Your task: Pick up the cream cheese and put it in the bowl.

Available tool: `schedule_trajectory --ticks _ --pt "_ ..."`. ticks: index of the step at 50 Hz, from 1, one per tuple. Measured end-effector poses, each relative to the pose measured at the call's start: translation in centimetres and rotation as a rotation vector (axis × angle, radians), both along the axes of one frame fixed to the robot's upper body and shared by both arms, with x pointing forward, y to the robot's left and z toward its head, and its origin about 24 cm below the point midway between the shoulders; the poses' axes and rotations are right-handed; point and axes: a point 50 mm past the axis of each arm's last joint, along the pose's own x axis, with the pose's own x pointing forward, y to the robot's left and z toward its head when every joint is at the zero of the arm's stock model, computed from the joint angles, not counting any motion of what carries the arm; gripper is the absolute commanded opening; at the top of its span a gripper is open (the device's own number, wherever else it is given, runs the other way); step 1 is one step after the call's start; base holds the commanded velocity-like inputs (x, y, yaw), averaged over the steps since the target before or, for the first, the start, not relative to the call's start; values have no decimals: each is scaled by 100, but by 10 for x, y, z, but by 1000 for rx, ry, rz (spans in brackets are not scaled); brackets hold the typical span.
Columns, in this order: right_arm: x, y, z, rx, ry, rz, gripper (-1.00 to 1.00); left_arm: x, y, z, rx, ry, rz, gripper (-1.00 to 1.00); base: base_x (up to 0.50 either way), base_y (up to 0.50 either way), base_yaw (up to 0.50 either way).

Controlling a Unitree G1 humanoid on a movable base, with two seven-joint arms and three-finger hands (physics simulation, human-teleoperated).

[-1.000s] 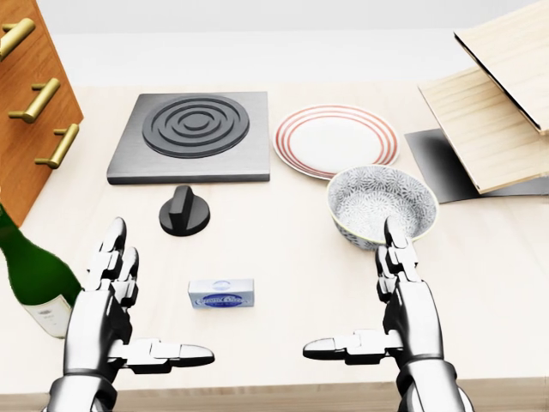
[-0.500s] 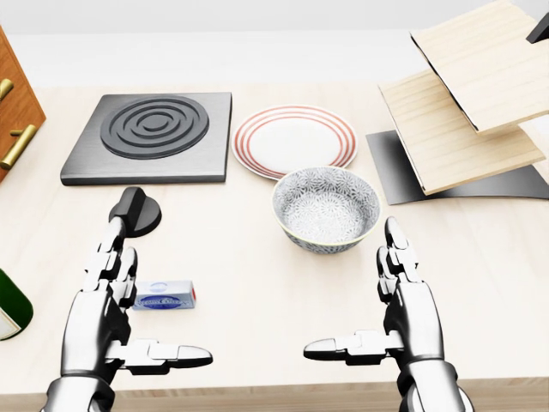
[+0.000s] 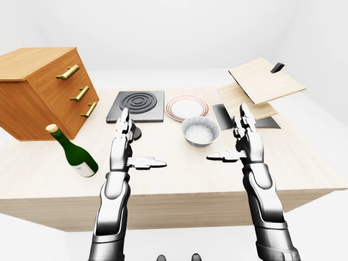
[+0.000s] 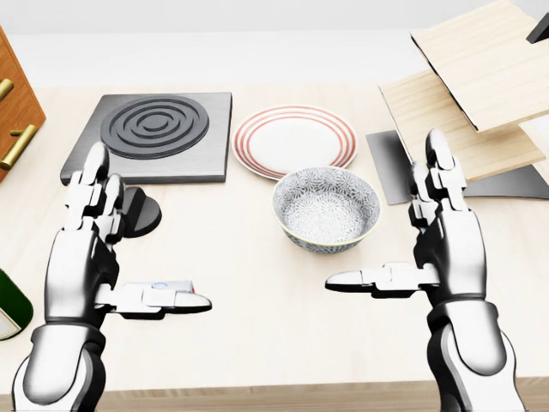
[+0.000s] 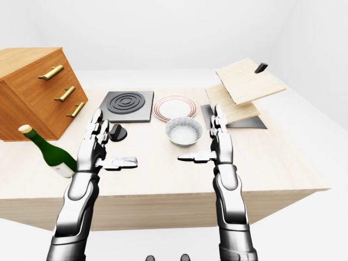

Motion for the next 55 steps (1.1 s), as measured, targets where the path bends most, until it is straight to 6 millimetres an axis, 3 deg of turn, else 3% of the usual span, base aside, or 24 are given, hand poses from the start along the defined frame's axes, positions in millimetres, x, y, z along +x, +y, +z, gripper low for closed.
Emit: schedule_trajectory --ticks 11,25,44,55 --pt "2 -6 23 -3 -90 -19 100 3 0 19 18 -78 3 100 0 0 0" --pt "0 -11 28 5 -114 -28 100 -1 -2 38 43 -161 1 100 38 0 0" --pt "-3 -12 27 0 -111 -27 100 -2 -3 35 34 -147 -14 100 8 0 0" --pt "-3 -13 19 -6 -77 -25 100 0 -3 27 115 -110 -7 100 0 0 0"
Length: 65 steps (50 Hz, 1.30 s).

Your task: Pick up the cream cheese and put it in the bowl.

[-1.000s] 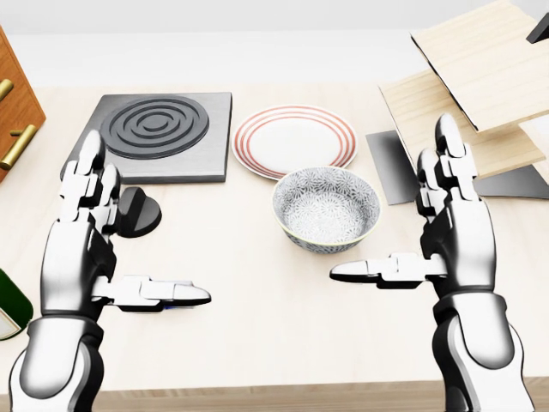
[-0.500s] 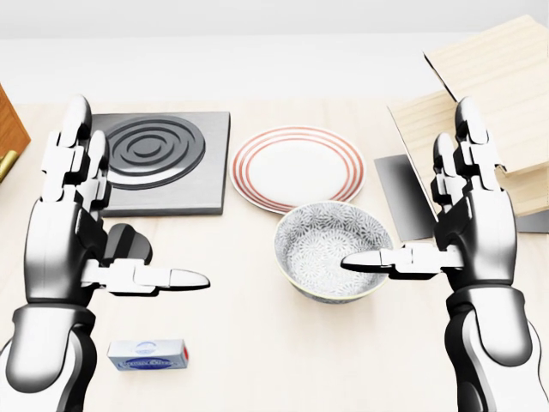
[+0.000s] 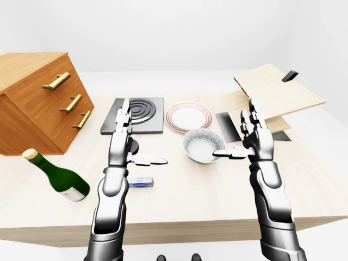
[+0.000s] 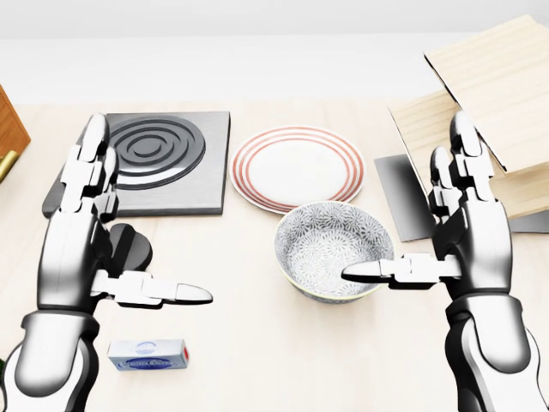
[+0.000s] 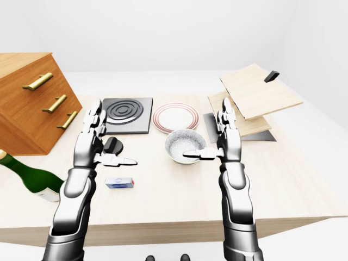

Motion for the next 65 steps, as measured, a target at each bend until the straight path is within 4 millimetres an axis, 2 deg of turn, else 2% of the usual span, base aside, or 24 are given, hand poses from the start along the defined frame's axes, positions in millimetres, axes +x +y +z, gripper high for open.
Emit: schedule_trajectory --ticks 6,21,30,42,61,62,63,65 --pt "0 -1 -4 -1 18 0 100 1 -1 -2 138 12 15 100 0 0 0" --pt "2 -2 -11 -6 50 2 100 -4 1 -10 617 87 42 100 0 0 0" --pt "3 -1 -13 -6 59 7 100 -12 7 -19 805 182 40 100 0 0 0" --pt "4 -1 -16 -4 70 10 100 -16 12 -42 935 319 40 100 0 0 0" --pt "5 -1 -23 -3 102 9 100 -13 16 -73 991 431 40 100 0 0 0" --pt "5 -1 -24 -3 104 9 100 -12 16 -74 992 435 40 95 0 0 0" --pt "5 -2 -24 -2 106 9 100 -11 16 -76 993 439 40 75 0 0 0" --pt "5 -2 -25 -1 111 9 100 -10 17 -78 994 445 42 67 0 0 0"
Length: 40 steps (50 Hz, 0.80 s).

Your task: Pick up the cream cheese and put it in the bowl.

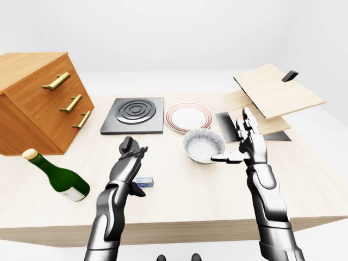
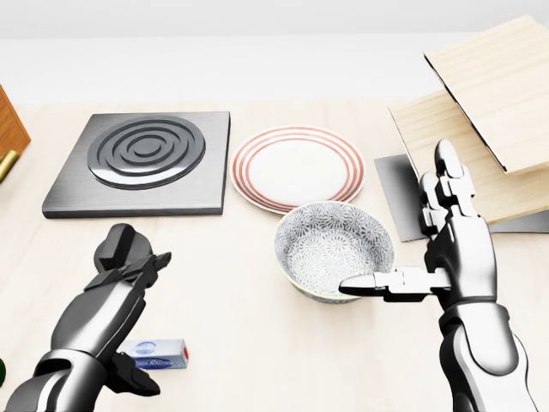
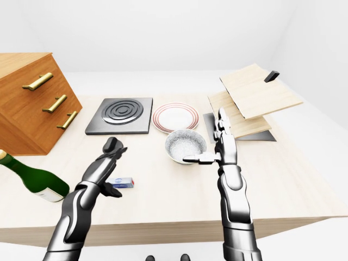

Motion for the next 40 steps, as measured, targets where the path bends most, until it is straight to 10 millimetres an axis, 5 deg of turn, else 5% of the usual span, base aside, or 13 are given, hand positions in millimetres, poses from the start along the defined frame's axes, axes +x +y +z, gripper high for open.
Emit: schedule_trajectory --ticks 2,7,13,31,33,40 --pt "0 0 -1 1 4 0 100 1 0 -3 2 5 4 20 0 0 0" --pt "0 0 -3 2 12 2 100 5 1 -9 7 15 14 67 0 0 0" --pt "0 0 -7 4 27 4 100 9 3 -15 11 23 26 72 0 0 0" --pt "0 -1 -15 10 63 4 100 17 5 -32 18 53 50 69 0 0 0" --pt "0 -1 -16 10 67 4 100 18 5 -34 18 57 52 40 0 0 0" --pt "1 -2 -18 9 77 5 100 19 6 -39 19 71 58 30 0 0 0"
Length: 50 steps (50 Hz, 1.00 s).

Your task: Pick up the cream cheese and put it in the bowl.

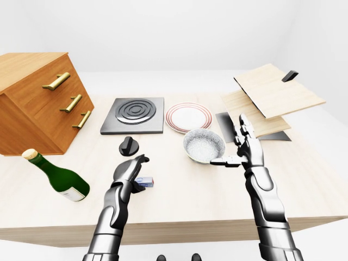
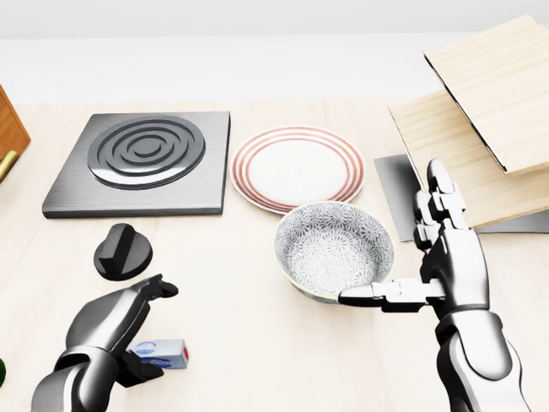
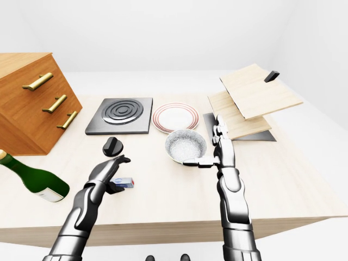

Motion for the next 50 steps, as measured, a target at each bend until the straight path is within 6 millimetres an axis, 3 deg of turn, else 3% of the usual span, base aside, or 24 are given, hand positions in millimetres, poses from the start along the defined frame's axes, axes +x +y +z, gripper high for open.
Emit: schedule_trajectory --ticks 1,2,6,9,12,13,17,18,19,21,33,50 --pt "0 0 0 0 2 0 100 0 0 -1 1 2 1 13 0 0 0" --pt "0 0 -1 0 3 0 100 0 0 -2 1 4 2 9 0 0 0" --pt "0 0 -2 1 10 0 100 0 0 -4 -5 17 0 7 0 0 0" --pt "0 -1 -4 2 15 0 100 0 0 -6 -9 25 0 -9 0 0 0" --pt "0 -1 -5 3 20 0 100 0 0 -8 -8 30 0 -11 0 0 0" --pt "0 -1 -5 4 21 0 100 1 0 -8 -8 29 1 -26 0 0 0" --pt "0 -2 -6 5 27 -1 100 2 0 -9 -2 28 6 -33 0 0 0" --pt "0 -2 -7 5 28 -2 100 2 0 -10 -6 33 7 -41 0 0 0" --pt "0 -2 -7 5 29 -2 100 2 0 -11 -8 36 6 -69 0 0 0" --pt "0 -2 -8 6 32 -2 100 2 1 -13 1 42 7 -100 0 0 0" --pt "0 -2 -9 5 37 -3 100 -1 -1 -6 22 38 -15 -100 0 0 0" --pt "-7 -8 -14 15 51 -14 100 16 -21 61 75 -72 -139 -100 0 0 0"
